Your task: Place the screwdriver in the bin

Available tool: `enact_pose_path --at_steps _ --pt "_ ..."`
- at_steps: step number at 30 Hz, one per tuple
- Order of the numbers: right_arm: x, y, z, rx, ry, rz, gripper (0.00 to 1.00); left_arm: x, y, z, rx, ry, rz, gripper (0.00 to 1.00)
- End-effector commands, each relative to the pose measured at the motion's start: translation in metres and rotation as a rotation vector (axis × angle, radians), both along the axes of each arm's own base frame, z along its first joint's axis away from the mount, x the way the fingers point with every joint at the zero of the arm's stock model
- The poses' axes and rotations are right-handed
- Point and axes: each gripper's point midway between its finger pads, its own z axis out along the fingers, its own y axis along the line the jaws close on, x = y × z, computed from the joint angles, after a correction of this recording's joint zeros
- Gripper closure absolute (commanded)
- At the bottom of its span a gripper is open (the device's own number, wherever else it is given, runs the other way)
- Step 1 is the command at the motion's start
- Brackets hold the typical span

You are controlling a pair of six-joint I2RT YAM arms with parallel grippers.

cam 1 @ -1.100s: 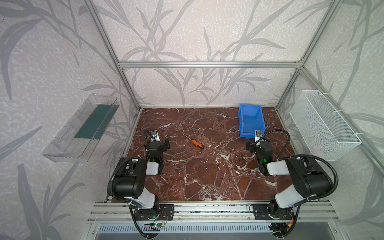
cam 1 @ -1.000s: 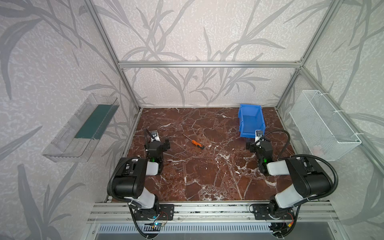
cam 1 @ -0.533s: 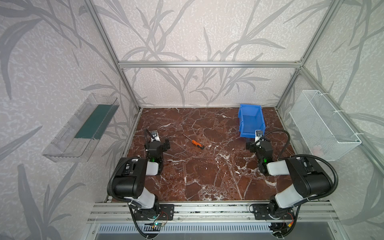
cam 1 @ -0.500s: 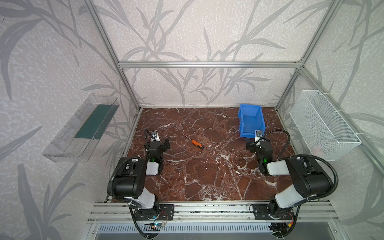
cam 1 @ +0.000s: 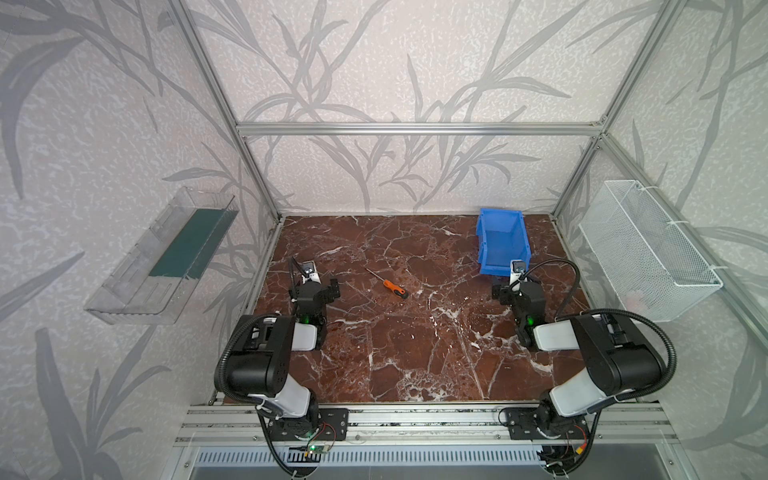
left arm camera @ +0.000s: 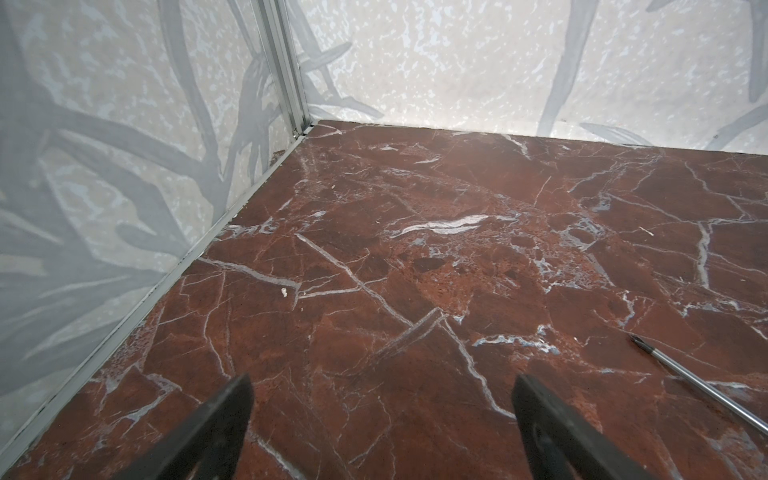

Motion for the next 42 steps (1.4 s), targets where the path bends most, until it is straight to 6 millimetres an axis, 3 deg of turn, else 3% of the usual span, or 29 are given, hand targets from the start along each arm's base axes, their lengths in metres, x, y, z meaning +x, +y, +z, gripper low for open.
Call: enact_pose_path --at_steps 1,7,10,14,17,21,25,28,33,38,42 --pt "0.001 0.000 0.002 0.013 -0.010 -0.001 0.01 0.001 0.002 0.009 0.016 -0.039 0.005 0.01" --pt "-0.009 -0.005 0.014 0.015 -0.072 -0.022 0.01 -0.014 0.004 0.027 0.023 -0.099 0.019 0.01" --pt "-0.014 -0.003 0.035 -0.003 -0.079 -0.025 0.01 -0.020 0.000 0.043 0.048 -0.108 0.024 0.01" --pt "-0.021 0.014 0.076 -0.005 -0.082 0.034 0.01 -0.026 -0.025 0.071 0.071 -0.131 -0.085 0.01" --pt "-0.030 0.022 0.109 0.148 -0.075 0.051 0.01 -0.032 -0.048 0.097 0.049 -0.177 -0.128 0.01" --pt "-0.045 -0.002 0.122 0.512 -0.092 -0.163 0.01 -0.046 -0.078 0.109 -0.179 -0.207 -0.189 0.01" --pt "-0.041 0.046 0.144 0.640 -0.088 0.112 0.01 -0.063 -0.104 0.100 -0.494 -0.165 -0.236 0.01" --pt "-0.036 0.084 0.138 0.656 0.026 0.231 0.01 -0.070 -0.126 0.091 -0.566 -0.065 -0.288 0.01" --pt "-0.034 0.177 0.102 0.330 0.210 0.401 0.01 -0.079 -0.144 0.074 -0.613 0.063 -0.324 0.01" --pt "-0.036 0.268 0.052 0.186 0.400 0.597 0.01 -0.089 -0.123 0.057 -0.588 0.173 -0.200 0.01" --pt "-0.038 0.320 0.001 0.062 0.560 0.660 0.03 -0.100 -0.110 0.044 -0.631 0.231 -0.108 0.01"
